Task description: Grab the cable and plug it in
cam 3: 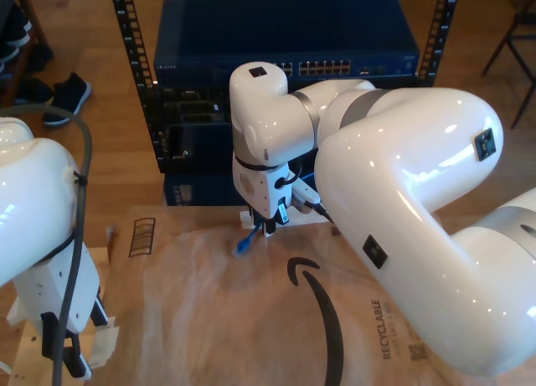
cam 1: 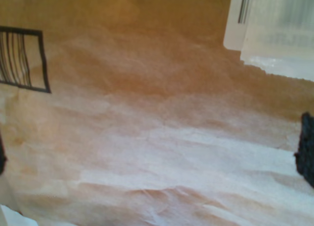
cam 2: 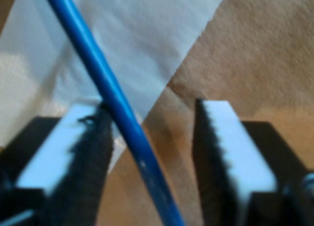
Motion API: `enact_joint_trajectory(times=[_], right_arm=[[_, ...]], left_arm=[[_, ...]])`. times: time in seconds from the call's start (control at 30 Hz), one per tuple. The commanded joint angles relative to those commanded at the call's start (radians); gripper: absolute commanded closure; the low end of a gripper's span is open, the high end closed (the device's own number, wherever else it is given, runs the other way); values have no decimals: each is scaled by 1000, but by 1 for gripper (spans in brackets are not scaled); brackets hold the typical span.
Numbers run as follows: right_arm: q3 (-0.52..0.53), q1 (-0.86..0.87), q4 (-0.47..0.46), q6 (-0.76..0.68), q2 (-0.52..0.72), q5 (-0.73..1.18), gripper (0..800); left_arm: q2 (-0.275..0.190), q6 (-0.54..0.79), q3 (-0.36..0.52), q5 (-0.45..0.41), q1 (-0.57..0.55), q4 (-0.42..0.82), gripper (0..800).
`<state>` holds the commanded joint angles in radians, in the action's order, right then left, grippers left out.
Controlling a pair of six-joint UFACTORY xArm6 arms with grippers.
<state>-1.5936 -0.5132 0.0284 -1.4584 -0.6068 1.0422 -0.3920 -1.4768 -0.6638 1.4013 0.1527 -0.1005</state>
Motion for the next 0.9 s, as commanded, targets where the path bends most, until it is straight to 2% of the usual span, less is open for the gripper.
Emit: enact_joint_trajectory(times=[0.03,0.13,0.27,0.4,0.63,0.7,0.8,0.9], right_arm=[[0,0,0,-14,2,0,753],[5,0,3,-58,8,0,798],[12,2,14,-112,61,18,799],[17,37,37,-124,143,46,799],[9,216,38,-129,397,110,799],[-23,252,37,-130,476,172,799],[-104,270,37,-137,499,284,799],[-106,272,37,-201,577,400,799]], left_arm=[[-2,0,0,0,0,0,0],[-5,0,0,0,0,0,0],[-8,-3,-29,11,0,-11,0],[-11,0,-91,17,3,-129,0],[-28,0,-160,18,3,-186,0],[-44,0,-163,18,3,-210,0],[-57,0,-189,46,6,-265,0],[-60,2,-216,86,11,-342,0]])
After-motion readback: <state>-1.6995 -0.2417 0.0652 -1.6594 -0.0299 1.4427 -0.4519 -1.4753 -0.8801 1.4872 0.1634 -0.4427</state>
